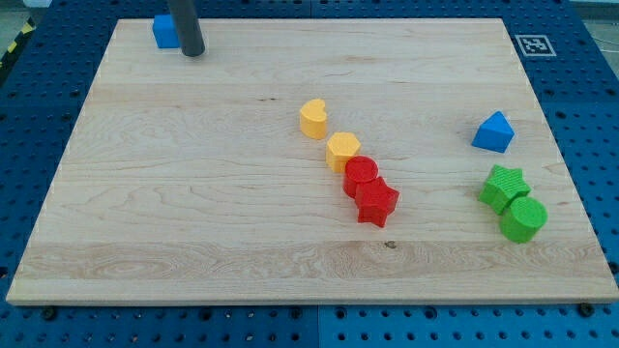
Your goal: Move the arm to the left side of the yellow heart
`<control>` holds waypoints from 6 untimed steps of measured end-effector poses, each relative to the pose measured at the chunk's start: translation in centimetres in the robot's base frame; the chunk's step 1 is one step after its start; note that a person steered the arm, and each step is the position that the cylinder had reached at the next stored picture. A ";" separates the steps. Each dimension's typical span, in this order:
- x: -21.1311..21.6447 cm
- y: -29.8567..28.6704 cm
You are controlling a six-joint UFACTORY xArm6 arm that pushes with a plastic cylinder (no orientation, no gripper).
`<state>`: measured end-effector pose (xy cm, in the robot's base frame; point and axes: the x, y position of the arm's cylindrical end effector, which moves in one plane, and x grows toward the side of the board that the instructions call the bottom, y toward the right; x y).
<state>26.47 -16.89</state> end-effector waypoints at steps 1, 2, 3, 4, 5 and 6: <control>1.3 0.7; 2.5 1.4; 4.6 2.3; 6.2 2.8; 7.5 3.1; 7.6 3.2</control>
<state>34.06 -13.66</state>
